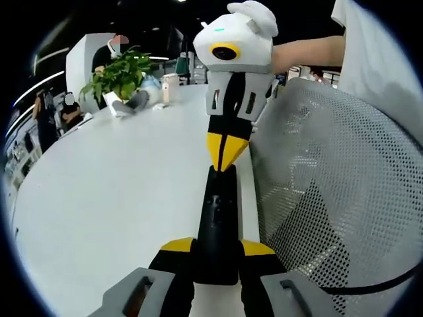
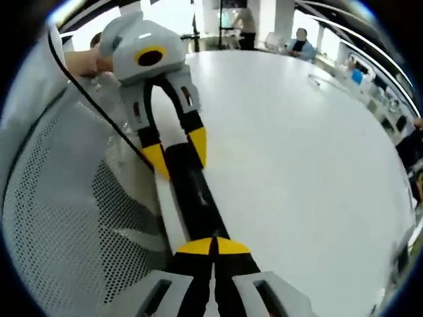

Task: Press the specified remote control buttons in sequence, fully releasing each button before pressing the next.

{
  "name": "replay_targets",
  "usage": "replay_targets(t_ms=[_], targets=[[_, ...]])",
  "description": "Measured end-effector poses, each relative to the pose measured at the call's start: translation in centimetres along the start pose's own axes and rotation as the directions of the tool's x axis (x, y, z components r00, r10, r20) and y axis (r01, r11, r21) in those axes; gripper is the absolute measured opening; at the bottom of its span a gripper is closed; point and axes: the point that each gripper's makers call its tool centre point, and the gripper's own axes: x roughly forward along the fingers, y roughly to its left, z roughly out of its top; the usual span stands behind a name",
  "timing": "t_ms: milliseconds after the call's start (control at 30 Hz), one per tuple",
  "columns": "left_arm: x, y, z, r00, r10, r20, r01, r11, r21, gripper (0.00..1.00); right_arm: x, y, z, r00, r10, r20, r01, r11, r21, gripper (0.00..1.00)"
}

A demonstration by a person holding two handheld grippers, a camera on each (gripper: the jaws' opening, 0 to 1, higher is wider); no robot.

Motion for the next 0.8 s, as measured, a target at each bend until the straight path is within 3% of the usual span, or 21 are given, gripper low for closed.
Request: replay_targets(t_ms=[300,467,800], targets=[[0.0,0.0,0.0,1.0,0.002,0.0,-0.002,1.0,0.002,0.24,0.0,-0.1,-0.1,0.999,-0.037,0.003,0.037,0.998,-0.048,0.0],[0.0,0.0,0.0,1.0,0.002,0.001,-0.002,1.0,0.001,0.24,-0.1,0.0,0.0,1.0,-0.014,-0.013,0.013,0.995,-0.095,0.0],[0.0,0.0,0.1,1.0,0.001,0.003,-0.001,1.0,0.0,0.24,0.2,0.6,1.2,1.0,0.025,-0.011,-0.026,0.995,-0.098,0.0]])
